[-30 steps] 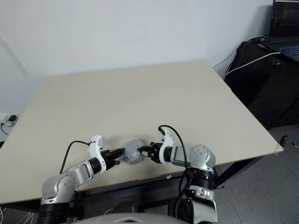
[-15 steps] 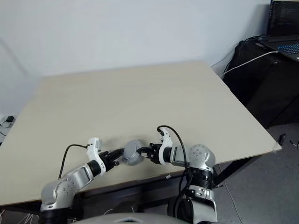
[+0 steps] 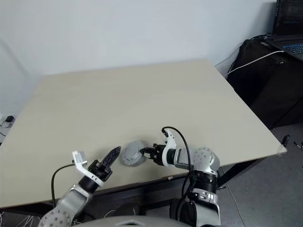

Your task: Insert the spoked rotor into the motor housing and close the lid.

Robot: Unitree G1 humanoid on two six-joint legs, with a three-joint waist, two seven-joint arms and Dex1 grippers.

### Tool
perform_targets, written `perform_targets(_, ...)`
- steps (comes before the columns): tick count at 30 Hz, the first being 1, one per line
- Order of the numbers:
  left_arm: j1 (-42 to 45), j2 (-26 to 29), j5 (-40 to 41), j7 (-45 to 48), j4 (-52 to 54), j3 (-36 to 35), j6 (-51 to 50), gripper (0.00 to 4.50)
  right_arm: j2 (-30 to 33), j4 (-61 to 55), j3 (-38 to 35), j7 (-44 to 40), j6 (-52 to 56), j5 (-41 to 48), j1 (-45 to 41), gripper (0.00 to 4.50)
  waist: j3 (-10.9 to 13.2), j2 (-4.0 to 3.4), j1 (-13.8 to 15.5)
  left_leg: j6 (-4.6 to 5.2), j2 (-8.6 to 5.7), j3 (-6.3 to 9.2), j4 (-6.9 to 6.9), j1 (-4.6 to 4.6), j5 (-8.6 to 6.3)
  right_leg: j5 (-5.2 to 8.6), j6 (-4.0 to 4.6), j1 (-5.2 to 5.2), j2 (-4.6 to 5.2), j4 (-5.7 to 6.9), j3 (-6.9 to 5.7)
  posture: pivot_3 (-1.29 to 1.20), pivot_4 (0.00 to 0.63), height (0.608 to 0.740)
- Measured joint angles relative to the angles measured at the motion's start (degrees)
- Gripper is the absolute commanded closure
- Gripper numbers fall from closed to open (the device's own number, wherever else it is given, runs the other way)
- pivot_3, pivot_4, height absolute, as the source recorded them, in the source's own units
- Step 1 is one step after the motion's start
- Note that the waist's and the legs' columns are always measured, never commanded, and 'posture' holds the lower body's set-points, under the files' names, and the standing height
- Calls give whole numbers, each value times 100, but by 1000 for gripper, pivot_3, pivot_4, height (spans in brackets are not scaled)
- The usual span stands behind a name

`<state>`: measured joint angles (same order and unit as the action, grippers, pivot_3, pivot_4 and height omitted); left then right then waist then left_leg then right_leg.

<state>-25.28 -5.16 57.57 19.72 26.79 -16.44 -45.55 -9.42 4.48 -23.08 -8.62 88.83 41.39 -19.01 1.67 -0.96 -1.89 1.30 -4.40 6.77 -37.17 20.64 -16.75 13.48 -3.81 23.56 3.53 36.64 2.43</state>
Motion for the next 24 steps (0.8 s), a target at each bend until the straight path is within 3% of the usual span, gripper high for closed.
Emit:
perform_targets(7, -646, -224, 1029, -126, -120, 107, 162, 0, -1, -5, -104, 172, -134, 257, 11, 3278, 45, 21, 4, 0, 2, 2, -4, 0, 0, 16, -24, 4, -1, 0, -4, 0, 0, 740)
perform_targets(24, -815, -221, 2068, -593, -520, 920, 955, 0, -3, -279, -97, 762, -197, 1813, 14, 3279, 50, 23, 4, 3, 1, -4, -4, 8, 0, 1, 4, -4, -8, 2, -1, 0, 0, 740)
